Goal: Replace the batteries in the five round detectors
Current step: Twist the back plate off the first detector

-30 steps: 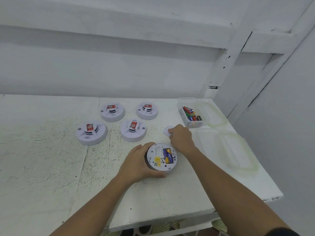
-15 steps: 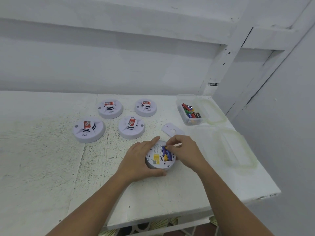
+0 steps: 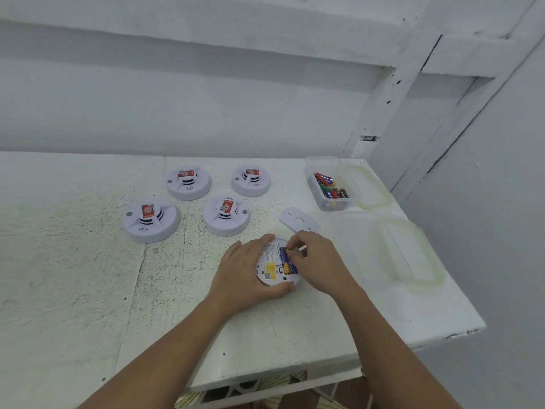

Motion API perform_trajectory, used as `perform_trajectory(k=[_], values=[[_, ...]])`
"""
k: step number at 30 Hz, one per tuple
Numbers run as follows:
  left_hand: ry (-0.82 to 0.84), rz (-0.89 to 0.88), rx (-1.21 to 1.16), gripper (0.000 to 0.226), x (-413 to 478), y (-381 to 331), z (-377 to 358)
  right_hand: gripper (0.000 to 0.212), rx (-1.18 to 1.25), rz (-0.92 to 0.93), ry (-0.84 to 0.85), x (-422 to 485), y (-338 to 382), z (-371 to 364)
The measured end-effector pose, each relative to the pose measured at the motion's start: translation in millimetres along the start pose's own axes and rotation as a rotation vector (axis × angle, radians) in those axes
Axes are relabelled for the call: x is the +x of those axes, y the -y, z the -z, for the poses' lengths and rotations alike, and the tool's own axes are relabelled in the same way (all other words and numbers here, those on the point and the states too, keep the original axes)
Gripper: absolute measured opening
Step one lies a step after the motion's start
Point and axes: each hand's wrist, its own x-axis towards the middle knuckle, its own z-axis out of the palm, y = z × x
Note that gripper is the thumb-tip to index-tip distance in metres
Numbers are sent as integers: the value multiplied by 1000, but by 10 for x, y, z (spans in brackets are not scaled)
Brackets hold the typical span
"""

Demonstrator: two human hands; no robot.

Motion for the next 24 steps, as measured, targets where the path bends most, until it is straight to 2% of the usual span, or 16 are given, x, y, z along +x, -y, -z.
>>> perform_trajectory(k=[8, 11, 16, 19, 22, 24], values=[[-9, -5, 11, 95, -1, 4, 7, 8, 94, -15, 19, -14, 46, 109], [-10, -8, 10, 96, -16, 0, 10, 11, 71, 38, -22, -69, 50, 133], [-3, 0, 5, 96, 1, 10, 4, 20, 71, 87, 20, -125, 83, 128], [27, 8, 14, 98, 1, 14, 22, 20, 312, -34, 7, -81, 90, 214], [58, 27, 15, 97, -5, 4, 55, 16, 836, -220, -22, 28, 52, 463], [75, 40, 4, 97, -8, -11, 77, 14, 1039, -312, -82, 116, -23, 689]])
